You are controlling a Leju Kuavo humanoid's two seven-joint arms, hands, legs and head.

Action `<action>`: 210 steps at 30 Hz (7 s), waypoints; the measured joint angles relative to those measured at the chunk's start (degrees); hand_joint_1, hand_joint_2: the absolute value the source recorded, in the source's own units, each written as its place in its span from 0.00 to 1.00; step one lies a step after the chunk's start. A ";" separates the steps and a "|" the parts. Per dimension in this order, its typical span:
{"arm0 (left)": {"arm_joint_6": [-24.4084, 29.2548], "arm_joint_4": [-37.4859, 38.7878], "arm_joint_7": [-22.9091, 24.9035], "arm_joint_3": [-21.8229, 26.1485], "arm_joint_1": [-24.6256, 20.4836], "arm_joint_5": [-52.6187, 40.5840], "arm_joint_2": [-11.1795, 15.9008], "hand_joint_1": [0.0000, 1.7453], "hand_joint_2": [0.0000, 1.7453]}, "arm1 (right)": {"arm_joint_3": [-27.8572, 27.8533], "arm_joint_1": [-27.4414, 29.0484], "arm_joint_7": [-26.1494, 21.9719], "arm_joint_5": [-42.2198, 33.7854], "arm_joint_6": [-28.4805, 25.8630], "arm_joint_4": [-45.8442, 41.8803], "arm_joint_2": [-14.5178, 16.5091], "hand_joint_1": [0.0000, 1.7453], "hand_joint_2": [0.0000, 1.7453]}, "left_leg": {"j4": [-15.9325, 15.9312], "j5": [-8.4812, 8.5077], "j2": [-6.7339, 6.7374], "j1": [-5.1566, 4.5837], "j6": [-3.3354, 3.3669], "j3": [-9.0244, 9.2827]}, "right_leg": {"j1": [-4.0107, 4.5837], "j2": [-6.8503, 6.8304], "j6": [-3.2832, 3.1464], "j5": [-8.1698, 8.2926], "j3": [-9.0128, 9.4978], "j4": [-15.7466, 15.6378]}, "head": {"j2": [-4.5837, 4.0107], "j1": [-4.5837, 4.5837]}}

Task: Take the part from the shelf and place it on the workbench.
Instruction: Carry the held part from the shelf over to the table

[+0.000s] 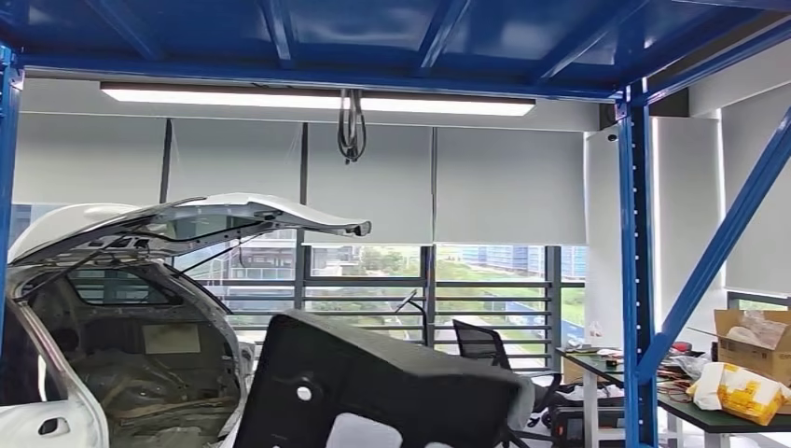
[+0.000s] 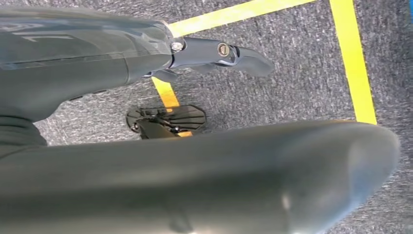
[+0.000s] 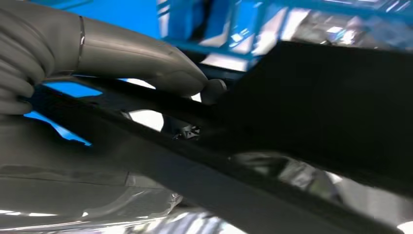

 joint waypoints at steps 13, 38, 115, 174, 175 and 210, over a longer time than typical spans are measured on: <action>-1.15 0.00 -2.26 -0.20 0.38 0.98 1.32 0.00 0.00 | 4.42 0.74 -1.44 -1.26 0.47 -5.27 -1.09 1.00 1.00 | 0.07 0.00 0.00 -0.21 0.02 0.00 | -0.20 -0.03 0.10 0.07 0.00 -0.04 | 0.00 0.00; -2.25 0.00 -2.85 -0.11 0.94 2.06 1.96 0.00 0.00 | 4.33 1.95 -1.32 -2.00 -0.65 -7.66 -3.37 1.00 1.00 | 2.68 -3.56 0.15 0.87 -1.03 0.17 | 0.07 0.24 -1.46 1.77 -2.50 0.10 | 0.06 0.02; -1.14 0.15 -2.38 -1.16 1.08 1.33 3.98 0.00 0.00 | 4.48 1.58 -3.71 -2.29 2.94 -8.24 -4.32 1.00 1.00 | 2.98 1.75 0.22 2.08 0.29 -4.22 | 0.30 -0.95 0.81 -1.45 -5.14 5.71 | 0.00 -0.20; 5.39 -0.53 15.12 7.54 6.57 5.69 13.41 0.00 0.00 | 7.83 6.43 -7.65 2.48 -0.42 -11.02 -12.09 1.00 1.00 | 2.94 5.01 2.46 1.80 -0.90 -7.61 | 0.09 -5.77 0.31 -3.23 3.18 0.07 | 0.00 -0.16; 5.47 -0.55 14.96 7.75 6.46 5.78 13.42 0.00 0.00 | 7.84 6.49 -7.68 2.55 -0.44 -11.22 -12.10 1.00 1.00 | 2.89 5.19 1.99 1.84 -0.54 -7.71 | -0.11 -4.58 0.51 -4.38 2.69 1.42 | 0.00 -0.16; 3.26 -0.69 11.67 8.55 4.09 2.76 13.26 0.00 0.00 | 4.30 10.08 -10.38 6.04 -1.25 -17.31 -11.96 1.00 1.00 | 2.93 5.78 -0.66 1.49 0.48 -8.20 | -0.48 -0.82 0.55 -10.91 -2.53 14.65 | 0.00 -0.15</action>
